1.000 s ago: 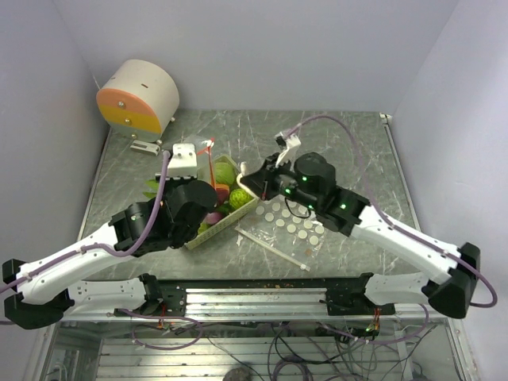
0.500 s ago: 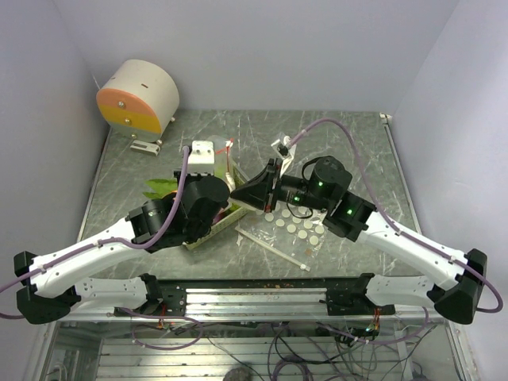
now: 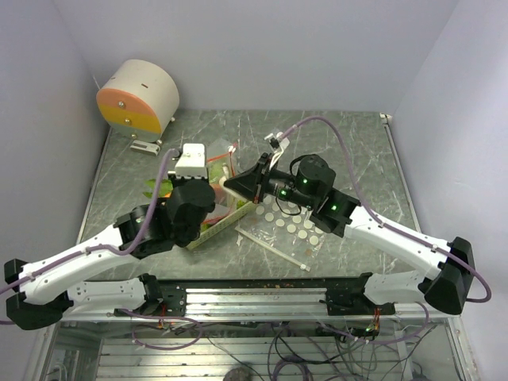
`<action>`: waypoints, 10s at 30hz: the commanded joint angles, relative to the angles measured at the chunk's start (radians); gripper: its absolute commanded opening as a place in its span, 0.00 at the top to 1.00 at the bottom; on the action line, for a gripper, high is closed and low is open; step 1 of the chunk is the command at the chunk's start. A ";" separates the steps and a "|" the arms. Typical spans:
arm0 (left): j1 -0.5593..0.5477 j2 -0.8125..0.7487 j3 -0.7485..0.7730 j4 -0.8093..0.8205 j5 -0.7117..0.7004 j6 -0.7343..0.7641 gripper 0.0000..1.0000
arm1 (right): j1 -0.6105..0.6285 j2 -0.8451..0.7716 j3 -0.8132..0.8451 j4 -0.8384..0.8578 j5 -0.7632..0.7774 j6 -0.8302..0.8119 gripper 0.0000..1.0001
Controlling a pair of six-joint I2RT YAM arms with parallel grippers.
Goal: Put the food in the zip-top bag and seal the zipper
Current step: Place the fake vegetable in the zipper food storage bag, then pick up the fake vegetable from the bin, then place the fake vegetable in the zipper food storage bag, then pick up the fake food from the bin, then place the fake food in the zipper food storage bag.
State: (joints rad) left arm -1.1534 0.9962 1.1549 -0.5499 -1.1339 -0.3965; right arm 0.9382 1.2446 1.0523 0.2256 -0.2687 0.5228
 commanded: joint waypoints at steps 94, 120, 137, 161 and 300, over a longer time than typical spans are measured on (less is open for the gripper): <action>0.003 -0.231 0.150 -0.208 -0.092 -0.031 0.93 | 0.249 0.201 0.043 -0.093 0.681 -0.372 1.00; 0.003 0.257 -0.002 0.290 0.202 -0.034 0.93 | 0.242 -0.425 0.167 -0.456 0.594 -0.409 1.00; 0.003 0.099 -0.043 0.259 0.292 -0.063 0.93 | 0.242 -0.292 -0.085 -0.085 0.831 -0.432 1.00; 0.004 -0.027 0.019 0.010 0.116 -0.093 0.93 | 0.243 -0.337 -0.025 -0.041 0.725 -0.399 0.01; 0.006 0.321 -0.012 0.550 0.393 -0.244 0.93 | -0.029 -0.541 -0.174 -0.066 0.565 -0.212 1.00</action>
State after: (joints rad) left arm -1.1481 1.3659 1.1130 -0.0322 -0.7544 -0.6155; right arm 0.9108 0.7216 0.9424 -0.0341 0.2451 0.3023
